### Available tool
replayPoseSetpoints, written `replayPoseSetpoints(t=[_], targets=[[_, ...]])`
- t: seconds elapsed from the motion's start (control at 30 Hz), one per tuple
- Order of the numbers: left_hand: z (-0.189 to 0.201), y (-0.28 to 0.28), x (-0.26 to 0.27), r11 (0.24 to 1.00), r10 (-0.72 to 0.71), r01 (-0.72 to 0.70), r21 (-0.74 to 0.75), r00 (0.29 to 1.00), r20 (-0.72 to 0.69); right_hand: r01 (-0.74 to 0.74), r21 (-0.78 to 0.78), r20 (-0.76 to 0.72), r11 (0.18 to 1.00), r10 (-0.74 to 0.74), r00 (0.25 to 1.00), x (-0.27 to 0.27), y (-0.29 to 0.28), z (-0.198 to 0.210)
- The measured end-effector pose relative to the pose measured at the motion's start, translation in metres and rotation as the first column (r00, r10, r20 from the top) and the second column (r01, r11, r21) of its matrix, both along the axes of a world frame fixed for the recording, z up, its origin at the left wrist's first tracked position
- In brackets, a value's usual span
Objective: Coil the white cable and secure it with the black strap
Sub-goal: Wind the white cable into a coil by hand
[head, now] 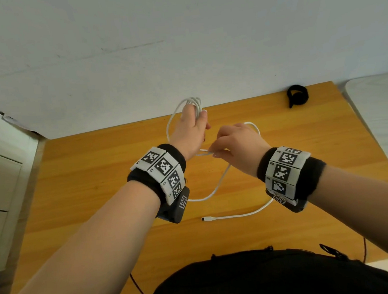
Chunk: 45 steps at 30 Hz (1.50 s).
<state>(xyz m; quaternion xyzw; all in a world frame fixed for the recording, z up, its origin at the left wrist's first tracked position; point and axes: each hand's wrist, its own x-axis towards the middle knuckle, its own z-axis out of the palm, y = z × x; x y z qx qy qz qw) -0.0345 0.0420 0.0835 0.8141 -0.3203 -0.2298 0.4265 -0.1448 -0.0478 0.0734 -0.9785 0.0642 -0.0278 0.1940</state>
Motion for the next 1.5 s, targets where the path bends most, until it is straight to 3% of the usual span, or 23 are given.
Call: replayPoseSetpoints(t=[0.13, 0.3, 0.4, 0.5, 0.6, 0.67, 0.8, 0.9, 0.97, 1.07, 1.17, 1.27, 1.37, 1.5], targets=[[-0.003, -0.001, -0.003, 0.997, -0.031, 0.033, 0.072, 0.999, -0.025, -0.007, -0.029, 0.164, 1.0, 0.012, 0.986, -0.001, -0.001, 0.0], [0.0, 0.002, -0.006, 0.973, -0.092, 0.064, 0.221, 0.989, 0.118, 0.05, -0.045, 0.245, 0.998, -0.037, 0.969, 0.0, -0.005, 0.005], [-0.002, 0.003, -0.006, 0.96, -0.127, 0.083, 0.268, 0.981, 0.15, 0.067, -0.068, 0.223, 0.995, -0.05, 0.974, 0.0, -0.01, 0.005], [-0.005, 0.002, -0.002, 0.965, -0.096, 0.047, 0.258, 0.978, 0.184, 0.136, -0.085, 0.059, 0.987, -0.131, 0.99, -0.002, -0.014, 0.004], [-0.002, 0.001, -0.001, 0.978, -0.042, 0.016, 0.21, 0.992, 0.119, 0.277, -0.012, -0.139, 0.961, -0.276, 0.951, -0.003, -0.019, 0.004], [-0.001, 0.001, 0.001, 0.981, -0.023, 0.006, 0.193, 0.996, 0.085, 0.342, 0.092, -0.183, 0.935, -0.321, 0.929, -0.002, -0.021, 0.004], [-0.004, 0.004, 0.004, 0.971, -0.085, 0.092, 0.221, 0.996, -0.039, 0.409, 0.3, -0.089, 0.862, -0.401, 0.912, 0.001, -0.027, 0.003], [-0.001, 0.009, 0.0, 0.944, -0.134, 0.172, 0.282, 0.98, -0.149, 0.463, 0.49, -0.009, 0.739, -0.526, 0.85, 0.005, -0.035, 0.007], [0.002, 0.011, -0.002, 0.912, -0.208, 0.222, 0.346, 0.975, -0.078, 0.46, 0.586, 0.003, 0.667, -0.57, 0.822, 0.007, -0.042, 0.009], [0.004, 0.012, -0.002, 0.888, -0.276, 0.267, 0.373, 0.961, -0.032, 0.466, 0.608, 0.027, 0.643, -0.603, 0.797, 0.01, -0.053, 0.009], [0.006, 0.011, 0.002, 0.937, -0.187, 0.237, 0.257, 0.961, -0.206, 0.506, 0.559, 0.056, 0.657, -0.639, 0.768, 0.01, -0.064, 0.004], [0.01, 0.012, 0.007, 0.992, -0.081, 0.115, 0.045, 0.883, -0.463, 0.546, 0.493, 0.041, 0.677, -0.646, 0.763, 0.009, -0.072, -0.005], [0.017, 0.011, 0.011, 0.996, -0.029, -0.038, -0.085, 0.741, -0.671, 0.579, 0.408, -0.019, 0.706, -0.628, 0.778, 0.007, -0.074, -0.013], [0.025, 0.008, 0.013, 0.973, -0.034, -0.164, -0.165, 0.601, -0.799, 0.583, 0.321, -0.17, 0.747, -0.56, 0.811, 0.004, -0.065, -0.022]])
